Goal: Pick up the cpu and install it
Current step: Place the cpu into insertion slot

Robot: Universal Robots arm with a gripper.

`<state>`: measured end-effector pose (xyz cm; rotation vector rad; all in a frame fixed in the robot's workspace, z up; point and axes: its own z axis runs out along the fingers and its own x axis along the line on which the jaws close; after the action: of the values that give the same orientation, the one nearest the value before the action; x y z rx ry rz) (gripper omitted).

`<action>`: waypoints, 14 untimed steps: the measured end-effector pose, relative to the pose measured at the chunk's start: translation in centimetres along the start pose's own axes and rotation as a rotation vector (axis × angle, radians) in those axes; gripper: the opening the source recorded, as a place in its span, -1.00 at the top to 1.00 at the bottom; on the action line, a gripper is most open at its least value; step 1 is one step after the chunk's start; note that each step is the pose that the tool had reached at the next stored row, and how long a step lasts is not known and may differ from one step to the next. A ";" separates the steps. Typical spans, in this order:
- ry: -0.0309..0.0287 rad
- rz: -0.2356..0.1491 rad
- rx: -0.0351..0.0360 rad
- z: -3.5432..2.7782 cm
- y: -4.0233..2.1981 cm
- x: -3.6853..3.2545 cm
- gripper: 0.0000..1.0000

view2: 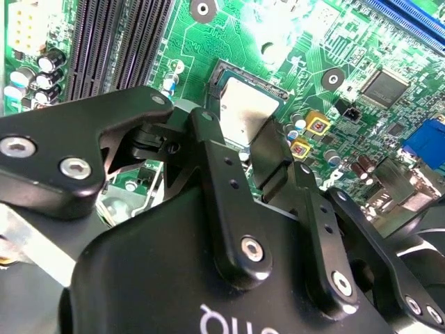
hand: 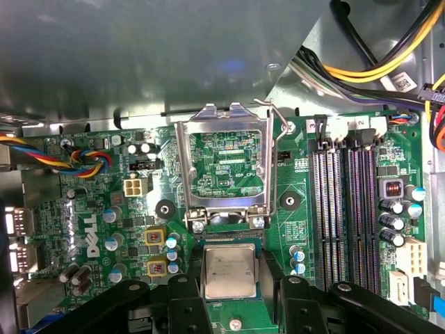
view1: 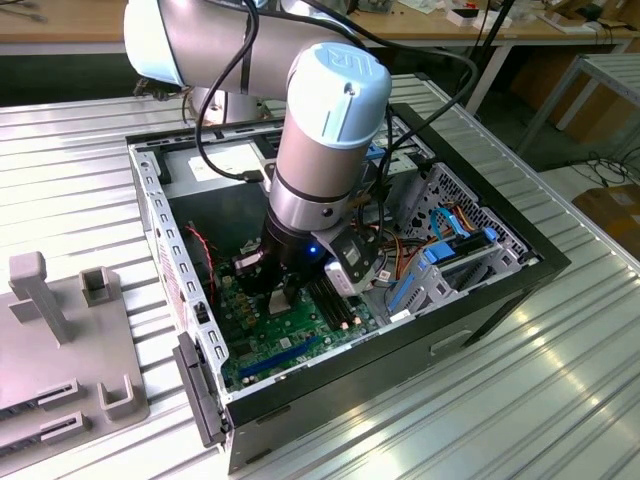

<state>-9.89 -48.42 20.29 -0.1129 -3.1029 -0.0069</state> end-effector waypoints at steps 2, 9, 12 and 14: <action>0.0000 0.008 -0.0002 0.02 0.00 0.00 0.09; -0.0001 0.018 -0.0008 0.08 -0.01 0.00 0.09; 0.0000 0.001 -0.0001 0.09 -0.01 0.00 0.09; 0.0000 -0.008 0.0001 0.09 -0.02 0.00 0.09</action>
<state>-9.89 -48.44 20.20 -0.1010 -3.1033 -0.0070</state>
